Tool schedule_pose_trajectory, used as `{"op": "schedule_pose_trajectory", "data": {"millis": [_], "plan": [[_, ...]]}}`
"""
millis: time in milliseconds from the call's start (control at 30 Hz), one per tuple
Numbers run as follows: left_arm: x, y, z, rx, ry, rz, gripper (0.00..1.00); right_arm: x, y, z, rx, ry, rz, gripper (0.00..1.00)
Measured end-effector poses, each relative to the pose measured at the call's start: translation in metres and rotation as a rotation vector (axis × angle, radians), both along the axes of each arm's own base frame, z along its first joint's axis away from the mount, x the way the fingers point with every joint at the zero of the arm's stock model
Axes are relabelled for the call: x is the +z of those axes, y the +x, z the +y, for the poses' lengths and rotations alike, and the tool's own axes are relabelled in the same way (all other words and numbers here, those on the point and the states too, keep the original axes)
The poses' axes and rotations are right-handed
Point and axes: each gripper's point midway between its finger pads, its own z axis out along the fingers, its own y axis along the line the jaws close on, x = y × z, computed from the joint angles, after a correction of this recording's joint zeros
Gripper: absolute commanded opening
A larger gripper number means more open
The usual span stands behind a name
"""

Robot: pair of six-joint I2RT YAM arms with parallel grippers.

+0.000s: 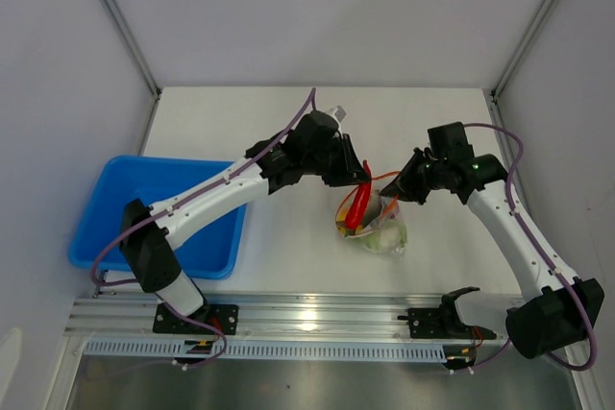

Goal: Place the food in the zip-top bag and seal the zipper
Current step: Place the fake vegetable in the zipper food storage bag.

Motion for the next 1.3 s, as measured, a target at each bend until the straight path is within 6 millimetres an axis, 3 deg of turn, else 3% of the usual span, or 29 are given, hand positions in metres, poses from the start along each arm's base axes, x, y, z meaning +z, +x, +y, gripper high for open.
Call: {"op": "schedule_pose_trajectory", "data": {"millis": [333, 500, 600, 833, 1133, 1300], "plan": [[-0.010, -0.006, 0.002, -0.015, -0.012, 0.046, 0.01, -0.004, 0.004, 0.000, 0.000, -0.006, 0.006, 0.00], [-0.005, 0.018, 0.015, 0.080, -0.012, 0.039, 0.01, -0.004, 0.005, 0.000, -0.001, -0.005, 0.006, 0.00], [0.011, 0.035, 0.019, 0.142, -0.046, 0.019, 0.01, -0.004, 0.005, 0.000, 0.000, -0.004, 0.005, 0.00], [0.030, 0.047, 0.002, 0.203, -0.171, 0.031, 0.00, -0.002, 0.008, 0.005, 0.004, 0.025, 0.008, 0.00], [0.007, 0.029, -0.027, 0.171, -0.230, 0.045, 0.01, -0.001, 0.017, 0.014, -0.022, 0.075, 0.041, 0.00], [-0.014, 0.032, -0.028, 0.181, -0.247, 0.017, 0.01, -0.001, 0.018, 0.012, -0.041, 0.078, 0.050, 0.00]]}}
